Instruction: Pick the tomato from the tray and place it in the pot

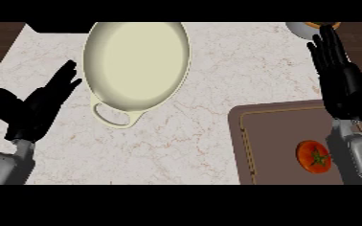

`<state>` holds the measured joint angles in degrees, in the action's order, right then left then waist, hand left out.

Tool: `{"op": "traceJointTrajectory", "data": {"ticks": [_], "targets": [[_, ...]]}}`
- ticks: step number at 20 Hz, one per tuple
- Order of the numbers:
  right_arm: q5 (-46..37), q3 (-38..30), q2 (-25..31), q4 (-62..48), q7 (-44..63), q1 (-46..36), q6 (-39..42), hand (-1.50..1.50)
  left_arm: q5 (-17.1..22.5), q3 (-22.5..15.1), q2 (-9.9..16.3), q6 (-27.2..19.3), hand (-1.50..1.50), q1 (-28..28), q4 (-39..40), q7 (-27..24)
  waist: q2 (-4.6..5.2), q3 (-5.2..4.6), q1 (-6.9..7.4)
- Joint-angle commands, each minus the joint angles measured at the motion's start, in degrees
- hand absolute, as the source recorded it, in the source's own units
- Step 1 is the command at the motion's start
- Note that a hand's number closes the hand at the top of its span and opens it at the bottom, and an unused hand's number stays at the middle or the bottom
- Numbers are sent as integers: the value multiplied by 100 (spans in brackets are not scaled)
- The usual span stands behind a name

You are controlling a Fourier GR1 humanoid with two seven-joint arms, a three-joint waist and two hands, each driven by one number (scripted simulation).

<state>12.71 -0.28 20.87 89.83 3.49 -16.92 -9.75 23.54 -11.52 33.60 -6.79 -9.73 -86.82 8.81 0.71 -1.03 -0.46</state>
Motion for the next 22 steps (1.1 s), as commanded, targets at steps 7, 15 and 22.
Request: {"op": "traceJointTrajectory", "data": {"ticks": [7,15,22], "targets": [[-1796,-1032,1169,-652,60,2735,-1587,150,-551,517,377,-737,0,728,356,-293,67,-60,-525],[-2540,-1075,-1095,1231,-1917,4902,-4068,-150,-878,399,186,-1090,0,1295,178,-555,-163,97,-333],[-3712,-195,-1012,3165,-313,6669,-3471,-150,-1222,129,-250,-1202,0,1149,227,-774,-43,79,-11]]}}
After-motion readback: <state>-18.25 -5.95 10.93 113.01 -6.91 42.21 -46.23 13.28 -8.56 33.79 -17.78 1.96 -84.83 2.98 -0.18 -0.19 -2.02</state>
